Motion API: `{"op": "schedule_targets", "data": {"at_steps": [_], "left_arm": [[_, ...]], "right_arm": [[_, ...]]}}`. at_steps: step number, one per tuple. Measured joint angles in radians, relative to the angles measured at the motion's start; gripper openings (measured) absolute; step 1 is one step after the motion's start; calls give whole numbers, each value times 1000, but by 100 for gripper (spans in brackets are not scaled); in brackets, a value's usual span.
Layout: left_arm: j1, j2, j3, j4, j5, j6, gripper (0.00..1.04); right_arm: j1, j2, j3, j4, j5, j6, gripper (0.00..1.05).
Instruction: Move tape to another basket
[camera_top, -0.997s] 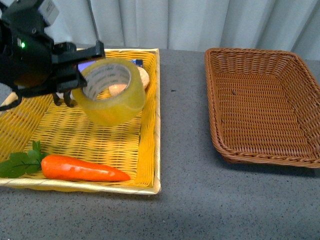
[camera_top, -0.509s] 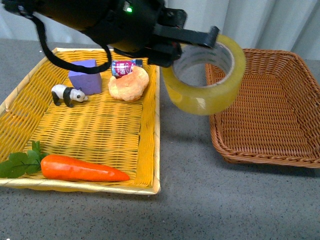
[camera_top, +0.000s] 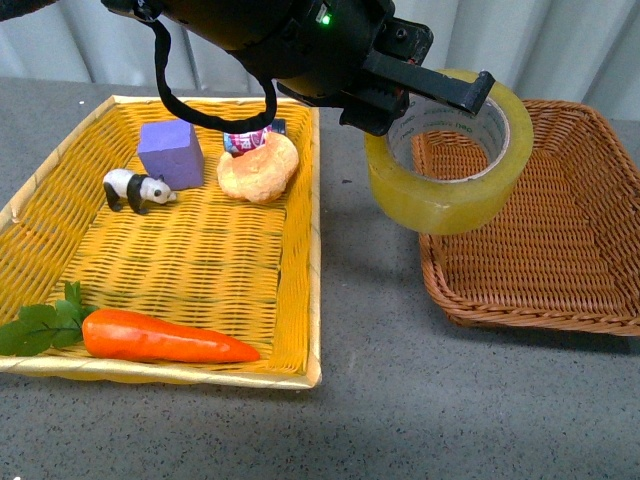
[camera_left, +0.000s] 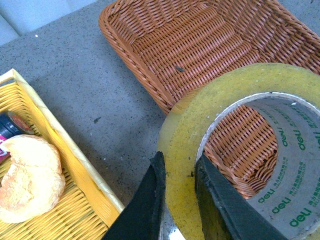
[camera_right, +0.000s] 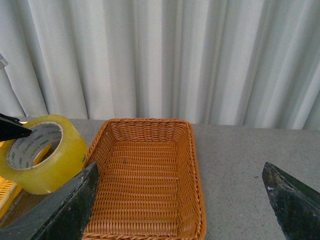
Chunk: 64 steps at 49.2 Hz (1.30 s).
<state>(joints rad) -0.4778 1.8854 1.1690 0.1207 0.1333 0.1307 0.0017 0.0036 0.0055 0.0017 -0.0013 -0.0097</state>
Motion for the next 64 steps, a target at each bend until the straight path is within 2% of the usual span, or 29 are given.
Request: {"op": "schedule_targets", "data": {"at_steps": [7, 10, 15, 20, 27, 35, 41, 48, 64], "left_arm": [[0, 0, 0, 0, 0, 0, 14], [0, 0, 0, 0, 0, 0, 14], [0, 0, 0, 0, 0, 0, 14], [0, 0, 0, 0, 1, 0, 14], [0, 1, 0, 0, 0, 0, 14], [0, 1, 0, 0, 0, 0, 14], [0, 1, 0, 0, 0, 0, 14], [0, 1, 0, 0, 0, 0, 14], [0, 1, 0, 0, 0, 0, 14]], "right_arm": [[0, 0, 0, 0, 0, 0, 96], [-2, 24, 21, -63, 17, -3, 96], [-44, 144, 73, -147, -47, 21, 96], [-102, 321, 124, -78, -148, 68, 96], [-117, 616, 243, 65, -229, 103, 96], [-57, 990, 425, 126, -278, 105, 96], [-2, 1223, 563, 105, -301, 101, 96], [44, 1349, 645, 95, -341, 101, 96], [130, 1545, 784, 68, -323, 92, 96]]}}
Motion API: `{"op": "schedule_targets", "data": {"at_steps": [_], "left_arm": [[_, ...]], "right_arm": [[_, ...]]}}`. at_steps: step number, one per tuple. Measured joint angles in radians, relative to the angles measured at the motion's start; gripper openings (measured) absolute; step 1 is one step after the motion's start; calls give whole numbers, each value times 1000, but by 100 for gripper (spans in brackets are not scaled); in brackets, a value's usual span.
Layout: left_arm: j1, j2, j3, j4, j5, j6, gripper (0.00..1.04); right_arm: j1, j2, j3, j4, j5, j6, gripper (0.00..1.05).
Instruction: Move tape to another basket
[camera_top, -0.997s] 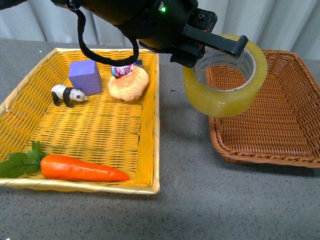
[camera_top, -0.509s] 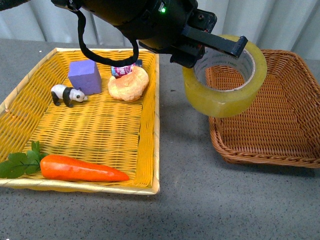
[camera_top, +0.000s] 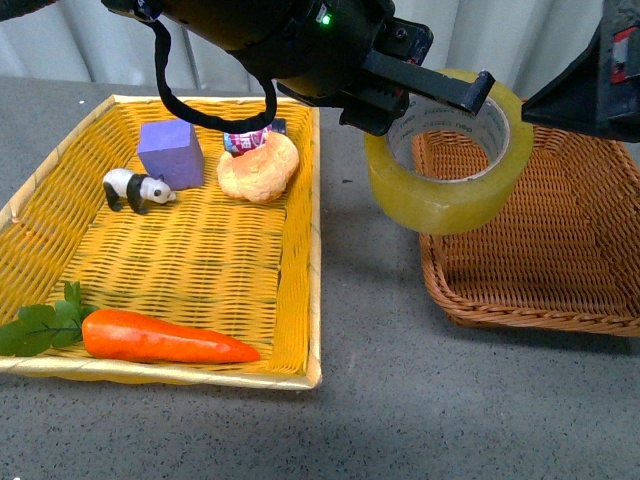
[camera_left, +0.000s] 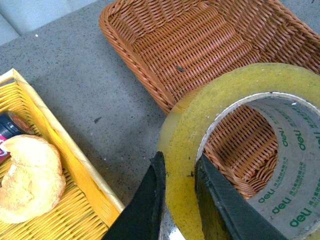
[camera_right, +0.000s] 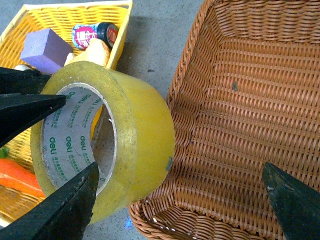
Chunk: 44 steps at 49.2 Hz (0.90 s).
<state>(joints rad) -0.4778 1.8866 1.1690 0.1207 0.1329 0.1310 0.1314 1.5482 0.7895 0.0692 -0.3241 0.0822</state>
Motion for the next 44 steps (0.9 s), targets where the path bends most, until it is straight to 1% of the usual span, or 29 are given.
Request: {"op": "schedule_targets", "data": {"at_steps": [24, 38, 42, 44], "left_arm": [[0, 0, 0, 0, 0, 0, 14], [0, 0, 0, 0, 0, 0, 14], [0, 0, 0, 0, 0, 0, 14], [0, 0, 0, 0, 0, 0, 14]], "right_arm": [[56, 157, 155, -57, 27, -16, 96], [81, 190, 192, -77, 49, -19, 96], [84, 191, 193, -80, 56, -19, 81], [85, 192, 193, -86, 58, -18, 72]]}}
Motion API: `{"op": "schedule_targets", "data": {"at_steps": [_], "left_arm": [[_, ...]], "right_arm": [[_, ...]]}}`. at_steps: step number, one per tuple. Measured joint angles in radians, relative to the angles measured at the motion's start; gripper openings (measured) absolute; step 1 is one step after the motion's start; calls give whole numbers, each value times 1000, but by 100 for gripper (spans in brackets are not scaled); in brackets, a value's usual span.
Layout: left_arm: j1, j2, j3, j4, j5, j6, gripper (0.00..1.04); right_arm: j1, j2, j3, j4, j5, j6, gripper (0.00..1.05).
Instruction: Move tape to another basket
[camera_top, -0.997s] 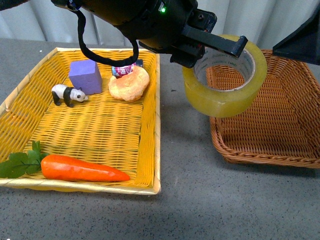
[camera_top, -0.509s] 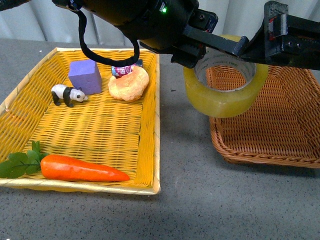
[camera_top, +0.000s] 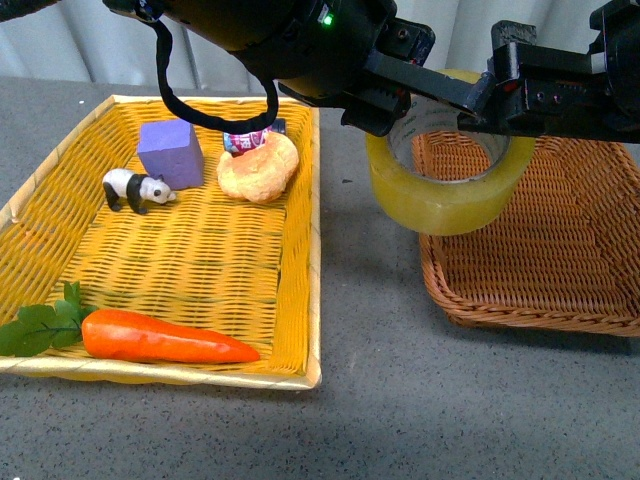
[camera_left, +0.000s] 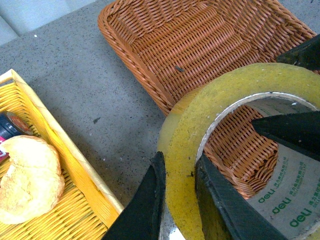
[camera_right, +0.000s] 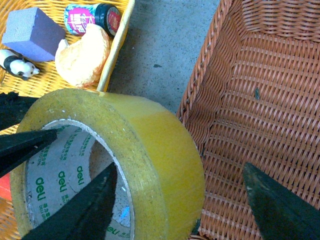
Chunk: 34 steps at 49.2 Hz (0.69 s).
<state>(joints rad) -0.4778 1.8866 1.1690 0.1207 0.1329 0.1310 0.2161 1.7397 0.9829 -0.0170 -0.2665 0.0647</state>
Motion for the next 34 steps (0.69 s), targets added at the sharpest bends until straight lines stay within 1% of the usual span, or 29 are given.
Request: {"op": "schedule_targets", "data": {"at_steps": [4, 5, 9, 10, 12, 13, 14, 15, 16, 19, 20, 21, 26, 27, 31, 32, 34], "left_arm": [[0, 0, 0, 0, 0, 0, 14], [0, 0, 0, 0, 0, 0, 14], [-1, 0, 0, 0, -4, 0, 14], [-5, 0, 0, 5, -19, 0, 14], [-15, 0, -10, 53, -110, -2, 14], [-19, 0, -12, 61, -132, -3, 14], [-26, 0, -14, 74, -174, -6, 18], [-33, -2, -16, 82, -195, -13, 22], [-36, -5, -16, 85, -199, -15, 24], [-43, -21, -25, 89, -207, -27, 34], [-43, -25, -29, 91, -207, -30, 37], [-42, -35, -40, 98, -202, -40, 44], [-40, -74, -73, 115, -189, -85, 60], [-40, -77, -75, 116, -190, -85, 61], [-35, -117, -112, 133, -204, -111, 76], [-32, -131, -127, 138, -203, -120, 81], [-29, -142, -140, 144, -205, -129, 87]], "right_arm": [[1, 1, 0, -3, 0, 5, 56], [1, 1, 0, -3, 0, 6, 54], [1, 1, 0, -8, -9, 16, 42], [3, 1, 0, -9, -9, 17, 39], [5, 1, 0, -7, -3, 21, 32], [6, 2, 2, -6, -2, 22, 30], [6, 2, 3, -2, 5, 23, 27], [6, 3, 4, -1, 10, 23, 26], [6, 5, 5, 0, 15, 27, 23], [-2, 11, 5, 0, 1, 56, 17], [-5, 13, 5, 1, -2, 61, 16], [-6, 14, 5, 3, -2, 64, 16], [-30, 36, 6, 19, 17, 53, 15], [-39, 45, 7, 23, 24, 52, 15], [-79, 86, 19, 28, 62, 46, 15], [-89, 94, 21, 31, 67, 44, 15], [-108, 109, 24, 35, 71, 43, 15]]}}
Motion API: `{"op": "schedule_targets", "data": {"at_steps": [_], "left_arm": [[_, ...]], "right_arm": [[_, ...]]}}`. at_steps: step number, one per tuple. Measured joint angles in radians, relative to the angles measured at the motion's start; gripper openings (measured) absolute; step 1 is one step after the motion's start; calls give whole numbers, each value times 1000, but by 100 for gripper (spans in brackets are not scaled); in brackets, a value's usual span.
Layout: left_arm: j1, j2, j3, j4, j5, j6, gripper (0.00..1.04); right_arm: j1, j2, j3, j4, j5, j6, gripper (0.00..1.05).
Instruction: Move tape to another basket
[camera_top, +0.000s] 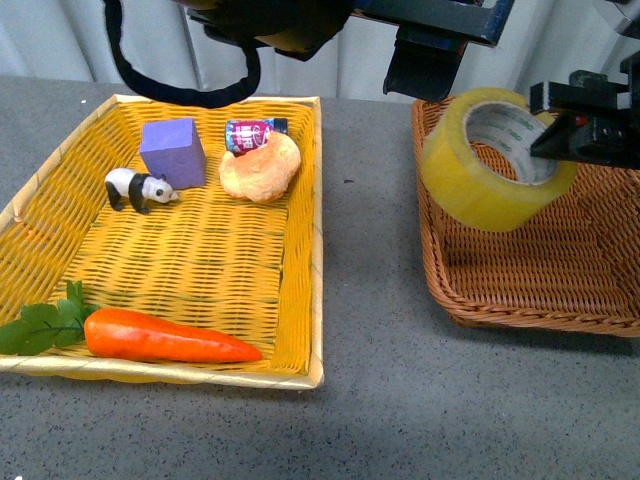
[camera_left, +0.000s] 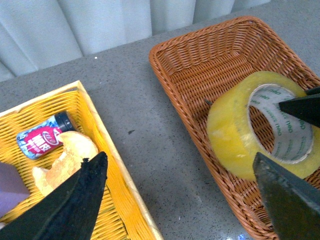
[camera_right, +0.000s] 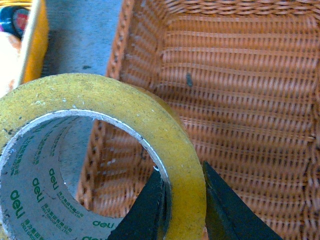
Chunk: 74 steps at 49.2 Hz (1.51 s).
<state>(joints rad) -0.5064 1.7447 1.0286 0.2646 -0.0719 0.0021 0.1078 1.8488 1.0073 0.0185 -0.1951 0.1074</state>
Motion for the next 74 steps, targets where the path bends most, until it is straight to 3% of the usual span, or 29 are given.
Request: {"op": "schedule_targets", "data": {"at_steps": [4, 14, 24, 34, 42, 44, 49, 55, 60, 67, 69, 74], "left_arm": [[14, -15, -38, 23, -33, -19, 100], [80, -42, -138, 107, -180, -103, 98], [126, -46, -177, 124, -225, -127, 98], [127, -60, -206, 232, -287, -134, 98], [135, -97, -255, 379, -447, -120, 98], [140, -97, -260, 397, -436, -105, 97], [175, -112, -362, 637, -274, -53, 81], [217, -177, -489, 750, -207, -29, 63], [248, -251, -572, 768, -176, -21, 47], [318, -385, -719, 774, -121, -16, 13], [332, -425, -754, 769, -101, -15, 4], [354, -507, -811, 751, -71, -10, 4]], "right_arm": [[-34, 27, 14, 5, 5, -10, 15], [-110, 143, 57, 14, 24, -56, 15], [-120, 201, 60, 40, 41, -76, 15], [-127, 128, -9, 193, 33, -76, 54], [-151, -24, -160, 386, 101, -84, 89], [-151, -21, -209, 548, 135, -88, 85], [-138, -8, -359, 967, 177, -97, 69], [-112, -58, -487, 1203, 195, -104, 50], [-109, -151, -563, 1231, 198, -105, 34], [-107, -322, -682, 1159, 194, -106, 3], [-107, -379, -719, 1151, 196, -108, 1], [-108, -460, -776, 1130, 198, -108, 1]]}}
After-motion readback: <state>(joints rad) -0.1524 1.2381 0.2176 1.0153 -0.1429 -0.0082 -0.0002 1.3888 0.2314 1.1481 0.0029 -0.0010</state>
